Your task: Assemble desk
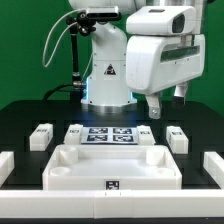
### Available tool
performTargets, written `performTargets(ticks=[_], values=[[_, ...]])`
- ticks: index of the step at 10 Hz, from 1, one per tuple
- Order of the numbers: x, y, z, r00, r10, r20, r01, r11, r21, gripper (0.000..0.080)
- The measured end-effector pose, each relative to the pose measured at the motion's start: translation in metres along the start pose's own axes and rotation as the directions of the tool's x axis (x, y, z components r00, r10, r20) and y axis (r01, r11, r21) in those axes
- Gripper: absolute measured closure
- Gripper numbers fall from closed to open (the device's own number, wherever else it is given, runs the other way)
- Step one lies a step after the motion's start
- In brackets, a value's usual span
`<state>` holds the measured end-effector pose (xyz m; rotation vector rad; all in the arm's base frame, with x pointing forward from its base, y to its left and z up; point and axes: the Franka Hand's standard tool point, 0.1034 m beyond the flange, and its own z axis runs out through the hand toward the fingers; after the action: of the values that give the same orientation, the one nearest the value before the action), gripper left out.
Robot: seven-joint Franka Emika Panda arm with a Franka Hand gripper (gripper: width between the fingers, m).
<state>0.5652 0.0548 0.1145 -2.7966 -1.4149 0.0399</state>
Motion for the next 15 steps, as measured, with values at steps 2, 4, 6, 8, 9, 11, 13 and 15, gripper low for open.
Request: performTargets(ticks=[2,4,6,8,9,11,13,15], values=[[-0.035,-0.005,0.005,0.977,-0.214,0.010,0.214,0.977,0.014,0.0150],[-0.073,-0.006,0.024,0.884,-0.468,-0.002,0.468,0.884,0.005,0.0150],[-0.109,-0.001,0.049,0.762,-0.647,-0.017,0.647,0.762,0.030,0.0150],[-0.110,-0.001,0.050,0.762,-0.647,-0.016,0.647,0.762,0.031,0.0150],[-0.110,-0.001,0.050,0.763,-0.646,-0.016,0.646,0.762,0.032,0.0150],[-0.110,-0.005,0.072,0.765,-0.643,-0.025,0.644,0.765,0.019,0.0150],[-0.106,-0.008,0.102,0.775,-0.631,-0.037,0.632,0.775,-0.007,0.0150],[-0.108,-0.007,0.105,0.779,-0.626,-0.038,0.626,0.780,-0.012,0.0159]])
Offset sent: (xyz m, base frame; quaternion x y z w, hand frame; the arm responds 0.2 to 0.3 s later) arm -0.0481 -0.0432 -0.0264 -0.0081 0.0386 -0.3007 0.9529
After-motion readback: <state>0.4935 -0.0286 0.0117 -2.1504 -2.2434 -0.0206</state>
